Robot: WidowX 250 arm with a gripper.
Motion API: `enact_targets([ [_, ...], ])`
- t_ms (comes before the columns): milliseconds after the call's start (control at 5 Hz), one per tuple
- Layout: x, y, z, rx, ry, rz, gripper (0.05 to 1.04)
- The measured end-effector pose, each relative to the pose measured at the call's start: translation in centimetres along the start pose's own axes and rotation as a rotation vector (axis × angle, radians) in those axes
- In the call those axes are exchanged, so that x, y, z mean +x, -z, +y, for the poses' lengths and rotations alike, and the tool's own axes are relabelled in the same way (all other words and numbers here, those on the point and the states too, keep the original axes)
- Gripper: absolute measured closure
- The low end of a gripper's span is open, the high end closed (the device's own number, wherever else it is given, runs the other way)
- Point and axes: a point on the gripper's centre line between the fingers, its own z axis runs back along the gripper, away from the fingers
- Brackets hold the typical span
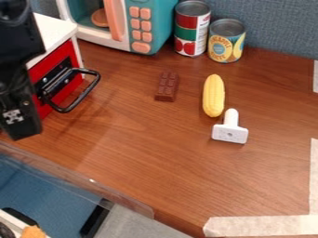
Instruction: Closed the drawer
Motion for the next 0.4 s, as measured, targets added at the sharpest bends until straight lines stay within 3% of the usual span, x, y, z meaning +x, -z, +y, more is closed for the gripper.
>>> enact_targets([
  [200, -0.18, -0.35, -0.47, 0.042, -0.137, 0.098, 0.083],
  [400, 0.44, 0.05, -0.37, 0.037, -0.197, 0.143, 0.083],
])
